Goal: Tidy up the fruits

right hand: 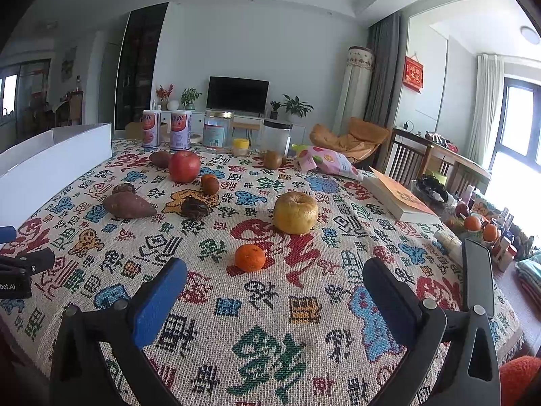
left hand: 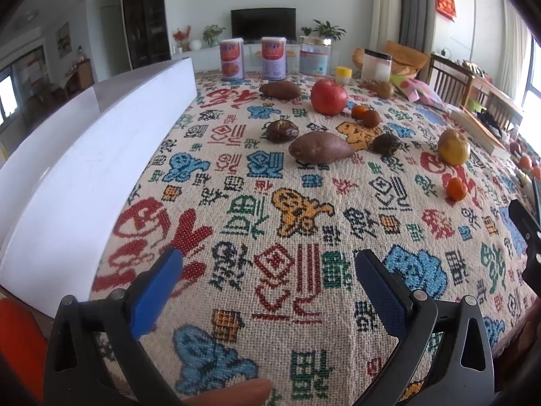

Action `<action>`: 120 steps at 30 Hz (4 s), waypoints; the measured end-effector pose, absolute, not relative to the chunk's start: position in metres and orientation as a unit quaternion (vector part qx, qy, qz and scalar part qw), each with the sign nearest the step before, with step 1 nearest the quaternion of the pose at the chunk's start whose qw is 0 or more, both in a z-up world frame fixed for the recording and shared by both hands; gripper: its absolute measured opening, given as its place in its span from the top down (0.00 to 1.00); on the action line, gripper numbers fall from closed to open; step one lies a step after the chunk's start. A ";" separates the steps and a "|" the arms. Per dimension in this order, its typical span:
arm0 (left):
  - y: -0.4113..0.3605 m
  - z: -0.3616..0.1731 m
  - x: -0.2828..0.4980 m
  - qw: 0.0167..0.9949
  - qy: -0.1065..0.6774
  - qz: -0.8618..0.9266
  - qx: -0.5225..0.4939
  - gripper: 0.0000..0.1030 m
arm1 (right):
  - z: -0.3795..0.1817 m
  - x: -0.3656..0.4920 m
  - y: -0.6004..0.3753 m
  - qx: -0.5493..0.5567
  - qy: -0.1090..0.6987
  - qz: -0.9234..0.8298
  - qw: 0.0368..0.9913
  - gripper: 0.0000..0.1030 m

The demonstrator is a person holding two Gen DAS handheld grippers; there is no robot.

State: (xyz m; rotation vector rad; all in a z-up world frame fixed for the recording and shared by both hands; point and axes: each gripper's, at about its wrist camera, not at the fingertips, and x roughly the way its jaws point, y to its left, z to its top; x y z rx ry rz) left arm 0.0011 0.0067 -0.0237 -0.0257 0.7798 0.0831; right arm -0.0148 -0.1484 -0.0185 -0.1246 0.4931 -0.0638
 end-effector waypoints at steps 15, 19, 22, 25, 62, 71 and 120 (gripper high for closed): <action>0.005 -0.025 0.000 0.924 0.381 0.039 -0.011 0.01 | -0.018 -0.016 -0.150 -0.062 0.240 -0.034 0.968 0.00; 0.007 -0.025 -0.001 0.925 0.378 0.039 -0.012 0.01 | -0.020 -0.016 -0.149 -0.067 0.240 -0.035 0.968 0.00; 0.010 -0.024 -0.002 0.926 0.375 0.042 -0.014 0.01 | -0.022 -0.015 -0.147 -0.072 0.243 -0.035 0.967 0.00; 0.011 -0.025 0.000 0.924 0.379 0.044 -0.018 0.01 | -0.021 -0.016 -0.145 -0.075 0.240 -0.032 0.967 0.00; 0.006 -0.033 0.001 0.920 0.388 0.046 -0.007 0.01 | -0.021 -0.014 -0.150 -0.067 0.240 -0.027 0.968 0.00; 0.006 -0.034 0.001 0.921 0.386 0.045 -0.006 0.01 | -0.021 -0.013 -0.152 -0.065 0.238 -0.029 0.969 0.00; 0.009 -0.056 0.022 0.878 0.478 0.015 -0.013 0.01 | -0.076 0.028 -0.177 -0.029 0.399 -0.029 0.916 0.00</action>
